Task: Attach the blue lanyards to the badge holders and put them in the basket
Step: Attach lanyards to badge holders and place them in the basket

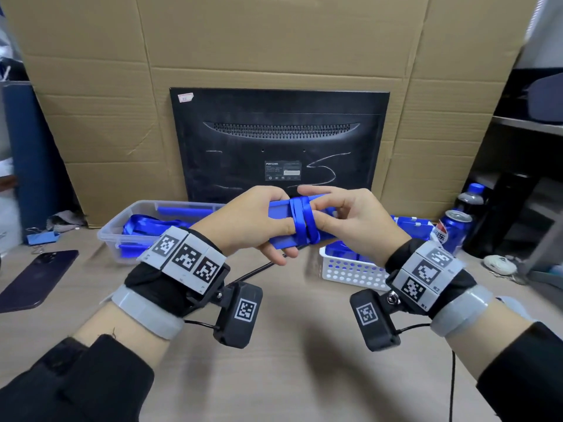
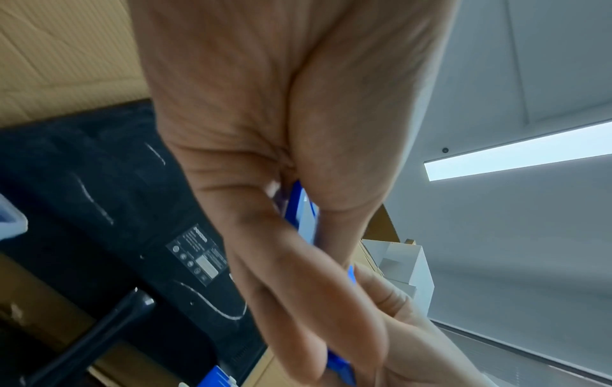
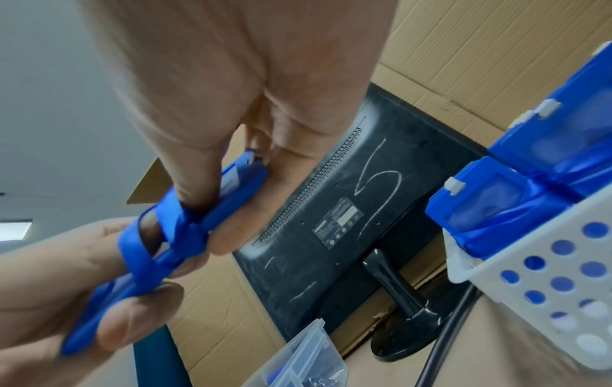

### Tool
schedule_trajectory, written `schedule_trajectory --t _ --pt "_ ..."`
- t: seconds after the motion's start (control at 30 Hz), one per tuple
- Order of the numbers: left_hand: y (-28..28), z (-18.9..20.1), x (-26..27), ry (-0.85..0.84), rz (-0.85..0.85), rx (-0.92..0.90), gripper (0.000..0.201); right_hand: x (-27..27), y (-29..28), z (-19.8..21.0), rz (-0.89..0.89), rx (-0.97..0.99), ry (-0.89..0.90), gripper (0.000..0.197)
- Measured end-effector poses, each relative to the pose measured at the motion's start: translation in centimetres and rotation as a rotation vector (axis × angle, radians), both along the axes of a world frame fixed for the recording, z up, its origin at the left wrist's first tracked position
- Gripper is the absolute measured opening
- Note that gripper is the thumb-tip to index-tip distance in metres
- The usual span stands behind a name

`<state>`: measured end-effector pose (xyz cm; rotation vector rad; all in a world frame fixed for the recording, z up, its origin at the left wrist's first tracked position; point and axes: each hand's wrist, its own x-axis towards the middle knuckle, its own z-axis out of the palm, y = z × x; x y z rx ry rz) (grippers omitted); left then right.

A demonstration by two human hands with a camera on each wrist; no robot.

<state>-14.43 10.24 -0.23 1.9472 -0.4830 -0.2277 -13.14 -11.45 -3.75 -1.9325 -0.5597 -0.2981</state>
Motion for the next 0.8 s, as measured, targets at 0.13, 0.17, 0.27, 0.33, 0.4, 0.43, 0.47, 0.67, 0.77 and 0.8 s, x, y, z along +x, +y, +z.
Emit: schedule_trajectory --t 0.13,0.17,0.27,0.33,0.4,0.43,0.47,0.67,0.77,0.8 --pt "-2.6 0.2 -0.1 0.058 -0.035 -0.063 0.016 -1.3 -2.5 0.6 -0.027 0.026 0.061 0.012" --pt "-3.4 0.3 -0.1 0.076 -0.051 -0.08 0.012 -1.7 -3.1 0.8 -0.042 0.041 0.067 0.011" --pt "-5.4 0.3 -0.2 0.106 -0.078 -0.123 0.017 -2.6 -4.8 1.0 -0.079 0.114 0.093 0.011" --pt "-6.7 0.1 -0.2 0.124 -0.082 -0.143 0.024 -3.1 -5.9 1.1 -0.114 0.169 0.107 0.015" --pt "-8.0 -0.1 -0.3 0.134 -0.098 -0.163 0.029 -3.7 -6.9 1.2 -0.164 0.218 0.115 0.023" --pt "-8.7 -0.2 -0.4 0.135 -0.112 -0.168 0.032 -4.1 -7.7 1.3 -0.196 0.227 0.123 0.03" --pt "-9.2 -0.2 -0.4 0.134 -0.129 -0.166 0.035 -4.3 -8.2 1.4 -0.224 0.219 0.138 0.037" --pt "-12.0 -0.5 -0.7 0.146 -0.234 -0.15 0.044 -5.6 -11.7 2.2 -0.372 0.088 0.192 0.04" --pt "-13.4 -0.5 -0.7 0.145 -0.227 -0.181 0.044 -6.5 -13.3 3.0 -0.421 0.081 0.204 0.031" --pt "-13.8 -0.6 -0.6 0.131 -0.219 -0.187 0.041 -6.7 -13.8 3.2 -0.434 0.078 0.196 0.028"
